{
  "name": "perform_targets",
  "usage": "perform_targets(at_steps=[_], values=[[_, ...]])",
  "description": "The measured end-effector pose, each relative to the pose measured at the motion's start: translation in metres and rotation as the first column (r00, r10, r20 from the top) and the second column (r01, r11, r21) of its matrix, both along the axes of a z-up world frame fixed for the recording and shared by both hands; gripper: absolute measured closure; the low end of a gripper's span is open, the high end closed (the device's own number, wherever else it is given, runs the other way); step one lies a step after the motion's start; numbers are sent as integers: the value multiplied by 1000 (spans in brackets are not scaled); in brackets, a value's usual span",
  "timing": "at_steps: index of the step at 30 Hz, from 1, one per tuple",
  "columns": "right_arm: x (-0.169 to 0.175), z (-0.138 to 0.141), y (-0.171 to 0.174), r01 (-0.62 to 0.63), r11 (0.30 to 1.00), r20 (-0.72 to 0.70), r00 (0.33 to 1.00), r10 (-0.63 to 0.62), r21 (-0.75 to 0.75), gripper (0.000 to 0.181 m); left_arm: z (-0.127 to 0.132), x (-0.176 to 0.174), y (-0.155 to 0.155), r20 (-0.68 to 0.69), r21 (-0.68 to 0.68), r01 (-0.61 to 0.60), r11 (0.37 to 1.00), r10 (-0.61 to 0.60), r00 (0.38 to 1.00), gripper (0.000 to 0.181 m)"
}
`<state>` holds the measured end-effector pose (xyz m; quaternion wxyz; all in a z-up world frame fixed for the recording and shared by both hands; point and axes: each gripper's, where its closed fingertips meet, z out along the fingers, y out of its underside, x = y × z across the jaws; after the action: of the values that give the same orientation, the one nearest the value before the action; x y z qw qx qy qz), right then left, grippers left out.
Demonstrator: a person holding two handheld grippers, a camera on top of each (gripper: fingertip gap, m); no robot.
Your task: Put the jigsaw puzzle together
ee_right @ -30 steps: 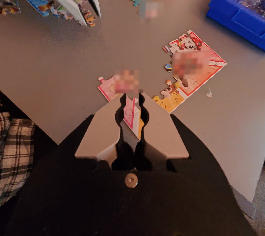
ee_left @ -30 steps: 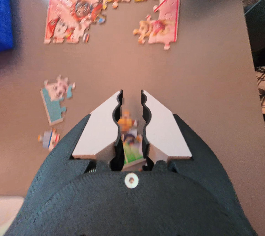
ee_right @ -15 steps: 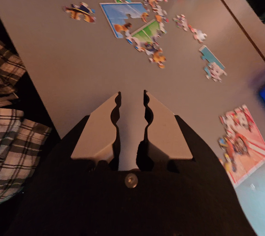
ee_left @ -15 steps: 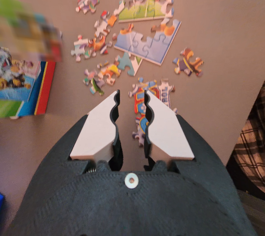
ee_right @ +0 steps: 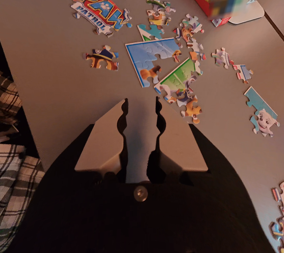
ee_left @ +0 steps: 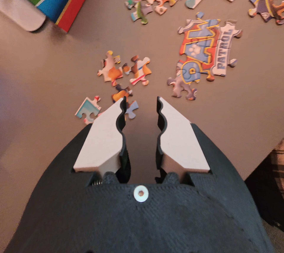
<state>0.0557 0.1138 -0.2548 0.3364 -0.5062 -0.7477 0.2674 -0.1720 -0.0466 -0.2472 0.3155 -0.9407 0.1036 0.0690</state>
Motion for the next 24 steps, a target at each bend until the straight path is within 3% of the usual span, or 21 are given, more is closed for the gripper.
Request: perform_targets(at_steps=[7,10,16,24], values=[[-31,-1,6,-2,1000,26,1000,1,19,146,-8,-59,-26,-34,-31,-110,993,109,993,141],[-38,0,15,25,1000,22,999,-25,12,145,-17,-70,-34,26,-37,-112,993,113,993,141],[-40,1,30,70,998,24,997,-70,-4,146,-29,-60,-37,154,-72,-17,997,28,988,137],[-39,-1,38,104,994,19,994,-103,-25,150,-29,-54,-25,165,-14,-20,1000,22,986,159]])
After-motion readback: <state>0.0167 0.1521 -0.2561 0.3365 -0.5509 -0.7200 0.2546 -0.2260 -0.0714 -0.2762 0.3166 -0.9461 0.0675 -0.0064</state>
